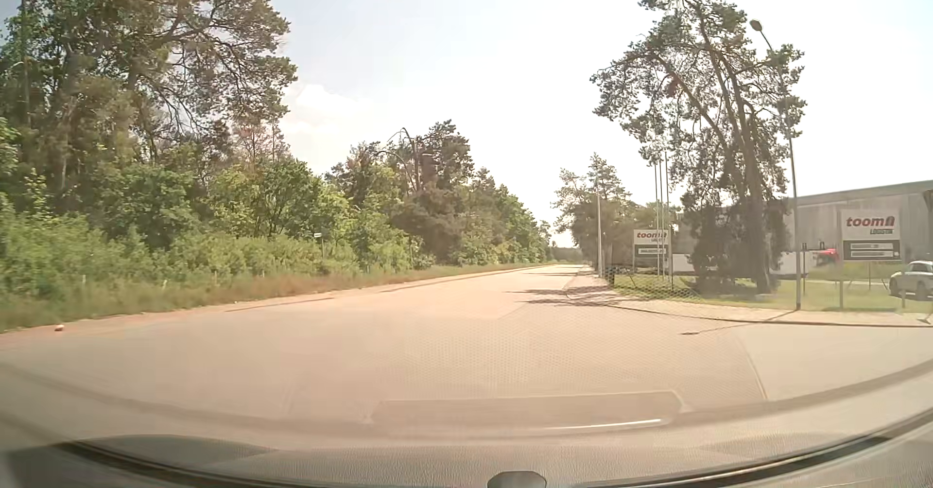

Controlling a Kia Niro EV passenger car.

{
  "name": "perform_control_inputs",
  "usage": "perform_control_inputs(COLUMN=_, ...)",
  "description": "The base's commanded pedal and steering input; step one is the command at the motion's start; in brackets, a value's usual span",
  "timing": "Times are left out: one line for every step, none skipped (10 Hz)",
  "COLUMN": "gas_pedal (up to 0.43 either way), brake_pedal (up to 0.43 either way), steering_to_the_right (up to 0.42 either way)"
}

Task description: Follow the waypoints while adhering to traffic rules and regulations

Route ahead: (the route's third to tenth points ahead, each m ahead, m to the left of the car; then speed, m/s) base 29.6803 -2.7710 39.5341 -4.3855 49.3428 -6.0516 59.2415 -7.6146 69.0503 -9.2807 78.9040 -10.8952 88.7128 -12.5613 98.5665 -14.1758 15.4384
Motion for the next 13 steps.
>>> perform_control_inputs(gas_pedal=0.197, brake_pedal=0.0, steering_to_the_right=0.031)
perform_control_inputs(gas_pedal=0.197, brake_pedal=0.0, steering_to_the_right=0.031)
perform_control_inputs(gas_pedal=0.209, brake_pedal=0.0, steering_to_the_right=0.03)
perform_control_inputs(gas_pedal=0.209, brake_pedal=0.0, steering_to_the_right=0.03)
perform_control_inputs(gas_pedal=0.209, brake_pedal=0.0, steering_to_the_right=0.03)
perform_control_inputs(gas_pedal=0.209, brake_pedal=0.0, steering_to_the_right=0.03)
perform_control_inputs(gas_pedal=0.209, brake_pedal=0.0, steering_to_the_right=0.03)
perform_control_inputs(gas_pedal=0.209, brake_pedal=0.0, steering_to_the_right=0.03)
perform_control_inputs(gas_pedal=0.209, brake_pedal=0.0, steering_to_the_right=0.03)
perform_control_inputs(gas_pedal=0.209, brake_pedal=0.0, steering_to_the_right=0.03)
perform_control_inputs(gas_pedal=0.209, brake_pedal=0.0, steering_to_the_right=0.03)
perform_control_inputs(gas_pedal=0.22, brake_pedal=0.0, steering_to_the_right=0.029)
perform_control_inputs(gas_pedal=0.22, brake_pedal=0.0, steering_to_the_right=0.029)
